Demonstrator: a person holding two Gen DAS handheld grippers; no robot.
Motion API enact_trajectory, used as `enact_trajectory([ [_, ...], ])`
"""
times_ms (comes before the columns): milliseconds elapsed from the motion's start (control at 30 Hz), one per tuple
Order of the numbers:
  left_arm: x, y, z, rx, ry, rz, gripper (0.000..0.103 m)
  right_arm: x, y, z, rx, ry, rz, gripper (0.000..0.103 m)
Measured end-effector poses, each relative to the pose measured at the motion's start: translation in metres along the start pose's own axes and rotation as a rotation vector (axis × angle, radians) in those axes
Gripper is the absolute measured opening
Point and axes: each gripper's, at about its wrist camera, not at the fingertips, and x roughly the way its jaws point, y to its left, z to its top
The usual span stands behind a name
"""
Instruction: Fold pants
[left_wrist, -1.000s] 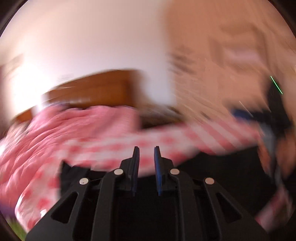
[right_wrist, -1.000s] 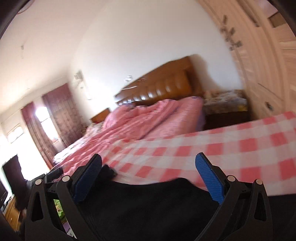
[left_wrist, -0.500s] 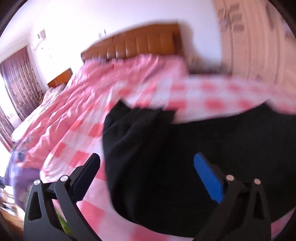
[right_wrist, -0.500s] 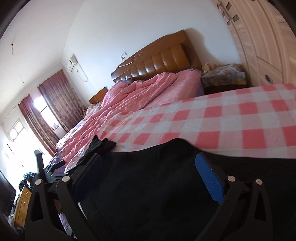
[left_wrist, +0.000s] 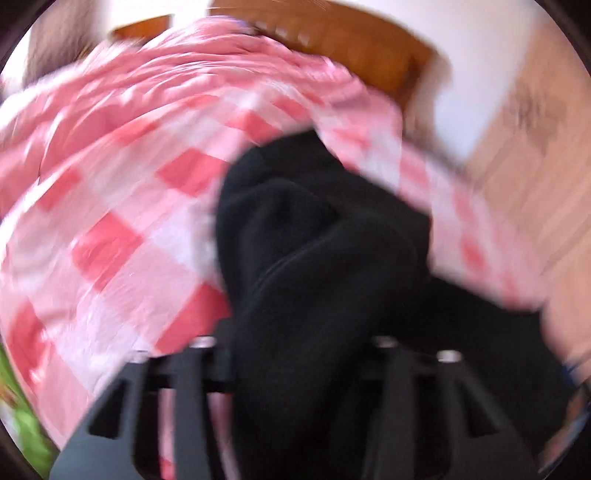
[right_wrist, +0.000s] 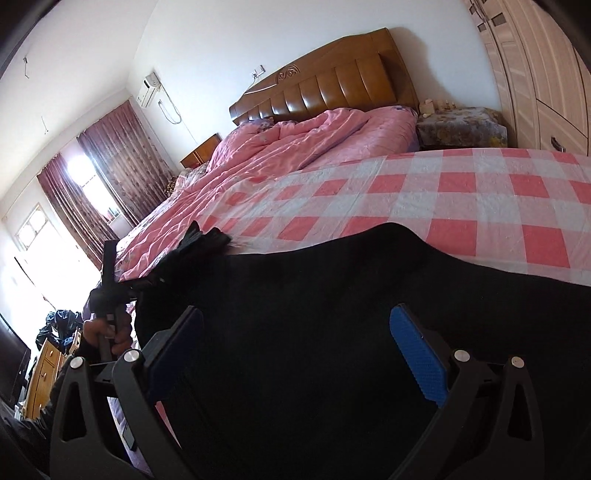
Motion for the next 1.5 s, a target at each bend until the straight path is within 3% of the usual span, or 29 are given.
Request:
enact_trajectory([
  [100,-0.016,0.064,-0.013,-0.321,-0.077,-0.216,0.031,0.001,0.0,-0.002,-0.003,0.004,-0.001,0.098],
  [133,-0.013,0.098,-0.029,-0.506,-0.089,-0.324,0.031,0.002,-0.001,-0.003,0.0,0.007,0.0,0.098],
  [167,-0.008,0.116,-0.042,-0.621,-0.094,-0.406,0.03,0.002,-0.002,-0.004,0.005,0.01,-0.001,0.098],
  [200,-0.003,0.131,-0.056,-0.703,-0.103,-0.492,0.03,0.003,-0.003,-0.005,0.009,0.013,0.001,0.098],
  [233,-0.003,0.133,-0.06,-0.702,-0.112,-0.529,0.03,0.003,-0.003,-0.005,0.013,0.016,0.003,0.098],
  [300,-0.012,0.126,-0.059,-0.658,-0.113,-0.524,0.037,0.005,-0.004,-0.006,0.011,0.024,0.002,0.098],
  [367,-0.022,0.124,-0.057,-0.68,-0.123,-0.545,0.064,0.005,-0.004,-0.007,0.01,0.024,0.006,0.098],
  [467,-0.035,0.121,-0.052,-0.709,-0.144,-0.505,0.082,0.006,-0.006,-0.008,0.021,0.02,0.007,0.098],
  [600,-0.054,0.103,-0.047,-0.644,-0.19,-0.329,0.088,0.006,-0.01,-0.009,0.036,0.024,0.015,0.098],
  [733,-0.091,0.096,-0.051,-0.673,-0.364,-0.151,0.092,0.008,-0.014,-0.009,0.056,0.027,0.017,0.098],
  [833,-0.082,0.076,-0.032,-0.574,-0.303,-0.052,0.094,0.012,-0.015,-0.01,0.058,0.036,0.012,0.098],
  [933,-0.066,0.059,-0.016,-0.446,-0.242,0.094,0.094,0.013,-0.013,-0.01,0.049,0.042,0.004,0.098],
  [1000,-0.058,0.055,-0.015,-0.416,-0.211,0.203,0.093,0.014,-0.013,-0.011,0.048,0.045,-0.007,0.098],
  [1067,-0.067,0.042,-0.025,-0.39,-0.259,0.325,0.092,0.017,-0.013,-0.012,0.049,0.055,-0.031,0.098],
  [1100,-0.074,0.036,-0.028,-0.354,-0.288,0.35,0.092,0.018,-0.014,-0.012,0.051,0.061,-0.044,0.098],
  [1167,-0.083,-0.002,-0.038,-0.202,-0.35,0.396,0.094,0.023,-0.014,-0.011,0.058,0.084,-0.091,0.098],
  [1333,-0.084,-0.111,-0.067,0.262,-0.416,0.34,0.102,0.018,-0.009,-0.01,0.026,0.109,-0.225,0.098],
  [1400,-0.069,-0.148,-0.084,0.398,-0.385,0.322,0.102,0.009,-0.005,-0.009,-0.018,0.108,-0.294,0.098],
  [1500,-0.046,-0.189,-0.115,0.527,-0.275,0.246,0.102,-0.007,-0.002,-0.011,-0.116,0.12,-0.401,0.098],
])
